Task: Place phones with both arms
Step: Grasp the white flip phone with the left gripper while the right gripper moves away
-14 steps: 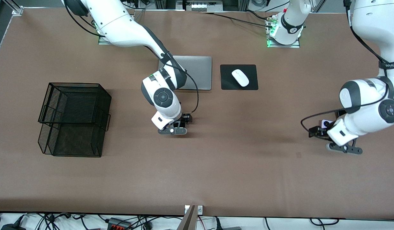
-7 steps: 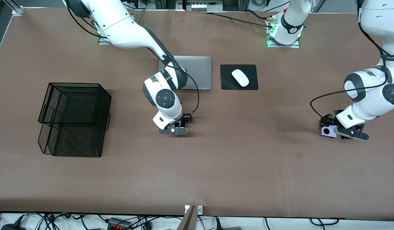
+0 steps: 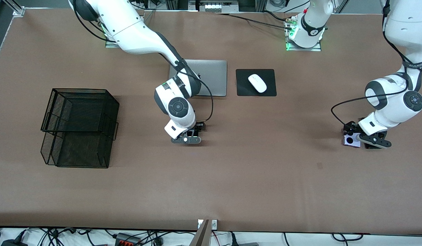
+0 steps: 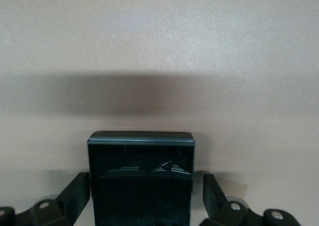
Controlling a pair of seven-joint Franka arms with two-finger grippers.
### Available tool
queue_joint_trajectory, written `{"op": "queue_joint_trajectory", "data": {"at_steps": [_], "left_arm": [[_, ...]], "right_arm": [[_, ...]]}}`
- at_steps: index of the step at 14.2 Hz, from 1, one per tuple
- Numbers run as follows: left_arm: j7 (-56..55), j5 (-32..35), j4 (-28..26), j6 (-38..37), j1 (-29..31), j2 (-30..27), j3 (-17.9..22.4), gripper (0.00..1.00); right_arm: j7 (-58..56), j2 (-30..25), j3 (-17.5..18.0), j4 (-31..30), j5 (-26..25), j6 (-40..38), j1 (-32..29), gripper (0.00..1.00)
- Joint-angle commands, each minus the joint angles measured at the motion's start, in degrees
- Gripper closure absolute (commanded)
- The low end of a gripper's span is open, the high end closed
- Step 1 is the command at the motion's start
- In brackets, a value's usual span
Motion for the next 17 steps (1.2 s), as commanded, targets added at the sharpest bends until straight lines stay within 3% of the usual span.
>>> {"op": "queue_joint_trajectory", "data": {"at_steps": [1, 3, 4, 6, 7, 10, 13, 17], "left_arm": [[0.15, -0.70, 1.26, 0.96, 1.29, 1.73, -0.93, 0.00], [-0.38, -5.70, 1.17, 0.79, 1.21, 1.99, -0.84, 0.00], [-0.82, -7.64, 1.17, 0.61, 1.03, 2.08, -0.84, 0.00], [-1.52, -8.45, 1.17, 0.61, 0.94, 2.43, -0.84, 0.00], [-1.87, -8.45, 1.17, 0.61, 0.86, 2.44, -0.84, 0.00], [-5.03, -9.32, 1.17, 0.00, 0.85, 2.26, -0.93, 0.00], [-6.97, -14.58, 1.26, -1.85, 0.94, 1.91, -0.84, 0.00], [-5.93, -16.45, 1.00, -1.94, 0.68, 1.73, -0.67, 0.00]], "right_arm": [[1.33, 1.13, -0.43, 0.97, -0.39, -0.22, 0.92, 0.00], [0.98, 1.22, -0.43, 1.06, -0.39, -0.13, 0.92, 0.00], [0.54, 1.22, -0.43, 1.06, -0.48, -0.13, 0.92, 0.07], [-0.26, 0.96, -0.43, 1.41, -0.22, -0.48, 0.57, 0.56], [-0.25, 0.61, -0.43, 1.41, -0.56, -0.48, 0.57, 0.69], [-0.52, -1.49, -0.87, 1.58, -0.74, -0.66, 0.05, 0.72], [-0.69, -7.90, -1.31, 1.50, -0.83, -4.33, -1.97, 0.72], [-9.97, -15.99, -5.09, 0.45, -0.92, -17.40, -6.09, 0.72]]}}
